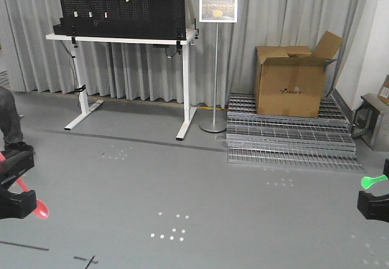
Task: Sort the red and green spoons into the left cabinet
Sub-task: 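Drive the base away from the bench toward the white cabinet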
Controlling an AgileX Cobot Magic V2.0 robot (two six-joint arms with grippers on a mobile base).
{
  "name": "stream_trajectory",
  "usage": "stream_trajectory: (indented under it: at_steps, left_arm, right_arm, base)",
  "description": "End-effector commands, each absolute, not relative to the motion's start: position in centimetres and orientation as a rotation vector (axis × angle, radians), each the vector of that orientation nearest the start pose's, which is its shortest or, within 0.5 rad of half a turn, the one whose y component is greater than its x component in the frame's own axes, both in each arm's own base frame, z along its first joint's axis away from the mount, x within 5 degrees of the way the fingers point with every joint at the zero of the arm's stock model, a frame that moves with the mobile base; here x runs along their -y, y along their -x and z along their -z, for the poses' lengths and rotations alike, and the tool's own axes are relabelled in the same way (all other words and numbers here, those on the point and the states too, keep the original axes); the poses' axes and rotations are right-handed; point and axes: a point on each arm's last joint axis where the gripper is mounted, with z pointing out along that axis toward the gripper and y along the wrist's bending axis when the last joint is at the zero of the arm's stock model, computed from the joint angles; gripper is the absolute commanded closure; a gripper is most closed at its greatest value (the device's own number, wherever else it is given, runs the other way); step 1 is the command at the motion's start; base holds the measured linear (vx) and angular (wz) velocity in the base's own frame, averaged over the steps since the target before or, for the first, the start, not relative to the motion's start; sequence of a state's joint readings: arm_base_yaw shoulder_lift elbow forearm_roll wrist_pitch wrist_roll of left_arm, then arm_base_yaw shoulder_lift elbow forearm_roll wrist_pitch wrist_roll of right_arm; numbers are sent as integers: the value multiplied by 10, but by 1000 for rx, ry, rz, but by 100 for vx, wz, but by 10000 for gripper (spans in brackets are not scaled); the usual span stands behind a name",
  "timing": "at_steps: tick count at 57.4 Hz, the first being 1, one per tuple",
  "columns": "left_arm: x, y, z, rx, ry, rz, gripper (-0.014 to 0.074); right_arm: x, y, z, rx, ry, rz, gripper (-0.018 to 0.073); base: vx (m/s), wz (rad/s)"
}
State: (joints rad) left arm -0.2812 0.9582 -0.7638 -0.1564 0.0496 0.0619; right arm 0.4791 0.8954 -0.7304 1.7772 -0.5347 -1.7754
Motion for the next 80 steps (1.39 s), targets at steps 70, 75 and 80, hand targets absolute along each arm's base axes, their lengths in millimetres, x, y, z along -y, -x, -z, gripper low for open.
stream_trajectory:
  at_steps: [70, 75, 80]
  left_arm:
    - [59, -201, -376, -1612, -142, 301, 600]
    - [59, -201, -376, -1610, -142, 301, 600]
    - [59, -201, -376, -1612, -142, 301, 600]
  right_arm:
    - [-44, -181, -369, -1700, 11, 61, 562]
    - [-44, -181, -369, -1700, 11, 61, 562]
    - [-44, -181, -369, -1700, 11, 61, 562]
  base:
    - [65, -11]
    - [62, -29]
    - [60, -39]
